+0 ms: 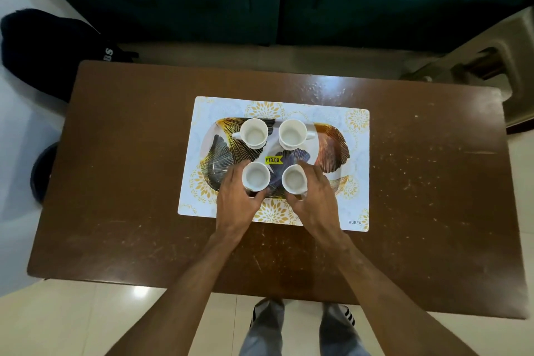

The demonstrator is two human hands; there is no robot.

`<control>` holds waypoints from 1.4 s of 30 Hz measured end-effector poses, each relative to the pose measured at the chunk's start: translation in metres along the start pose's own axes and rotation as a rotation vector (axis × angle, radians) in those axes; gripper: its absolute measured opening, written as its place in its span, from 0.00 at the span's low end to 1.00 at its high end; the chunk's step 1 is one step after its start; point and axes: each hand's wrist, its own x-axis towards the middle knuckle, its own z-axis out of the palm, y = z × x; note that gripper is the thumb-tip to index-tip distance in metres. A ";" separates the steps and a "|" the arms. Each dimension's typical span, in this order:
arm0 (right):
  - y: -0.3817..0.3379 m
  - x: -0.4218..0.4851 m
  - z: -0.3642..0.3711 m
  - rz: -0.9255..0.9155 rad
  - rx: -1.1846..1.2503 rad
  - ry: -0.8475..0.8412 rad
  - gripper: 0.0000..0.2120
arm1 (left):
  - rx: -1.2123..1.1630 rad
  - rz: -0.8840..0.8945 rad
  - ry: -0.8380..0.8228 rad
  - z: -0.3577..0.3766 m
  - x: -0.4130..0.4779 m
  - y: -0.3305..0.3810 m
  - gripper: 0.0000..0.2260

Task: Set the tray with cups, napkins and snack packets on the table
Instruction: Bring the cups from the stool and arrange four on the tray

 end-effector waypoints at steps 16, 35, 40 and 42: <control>-0.014 -0.003 0.009 0.059 0.085 0.065 0.32 | -0.018 -0.010 0.062 0.003 -0.004 0.006 0.32; -0.003 0.029 -0.041 0.049 0.145 0.146 0.31 | -0.198 -0.006 0.054 -0.049 0.027 0.005 0.34; -0.020 0.069 -0.039 -0.023 -0.056 0.124 0.35 | -0.020 0.097 -0.020 -0.038 0.082 0.020 0.33; -0.025 0.081 -0.040 -0.080 -0.102 0.019 0.39 | 0.061 0.126 -0.133 -0.032 0.098 0.021 0.36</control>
